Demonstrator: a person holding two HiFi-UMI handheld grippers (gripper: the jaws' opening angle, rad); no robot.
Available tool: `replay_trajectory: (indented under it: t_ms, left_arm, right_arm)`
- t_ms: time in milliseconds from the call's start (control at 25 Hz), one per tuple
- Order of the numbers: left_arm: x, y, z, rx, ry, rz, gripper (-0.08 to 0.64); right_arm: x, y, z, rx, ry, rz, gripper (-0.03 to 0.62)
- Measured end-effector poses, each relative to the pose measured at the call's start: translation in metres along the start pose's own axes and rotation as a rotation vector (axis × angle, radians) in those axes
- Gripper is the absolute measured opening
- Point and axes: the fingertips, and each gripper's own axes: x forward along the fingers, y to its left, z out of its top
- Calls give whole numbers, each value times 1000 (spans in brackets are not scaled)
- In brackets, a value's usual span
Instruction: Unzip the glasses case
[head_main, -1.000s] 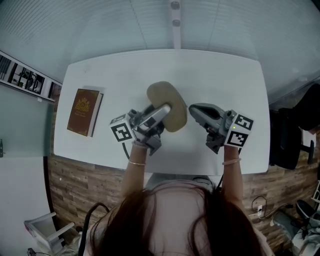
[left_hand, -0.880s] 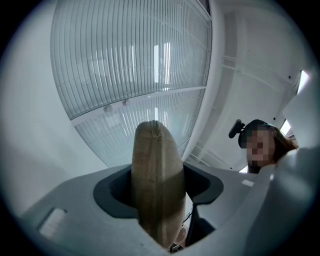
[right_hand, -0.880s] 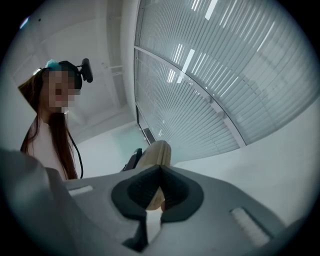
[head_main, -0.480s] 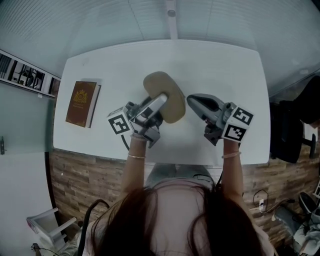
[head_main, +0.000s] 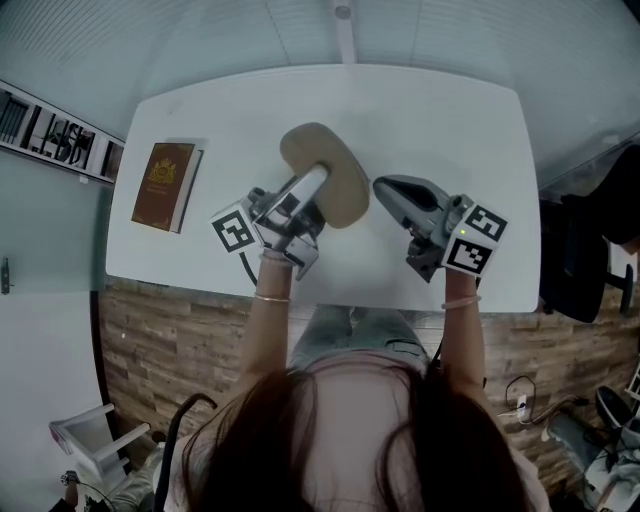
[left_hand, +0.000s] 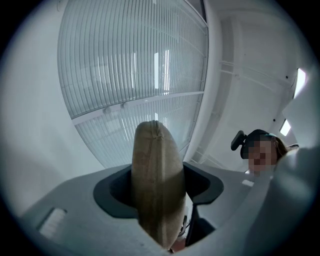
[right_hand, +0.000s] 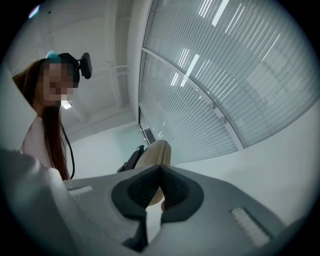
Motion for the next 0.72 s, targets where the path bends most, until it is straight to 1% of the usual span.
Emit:
replay_trajectory:
  t_ms: [160,280,480,720]
  left_arm:
    - [-12,-6,0,-11,-8,-11,281]
    - [-20,-13,0,-17,3,-23,281]
    - [-52,-36,2,-40,14,-46,281]
    - [-60,-37,2,-73,15,-55,281]
  right_arm:
    - [4,12,-6,-9,-6,-16,3]
    - [5,23,-10,-14,-19,-42,3]
    - [18,59,-27,-24,-48,-90,3]
    - [20,67,-33,-33,-46,-145,3]
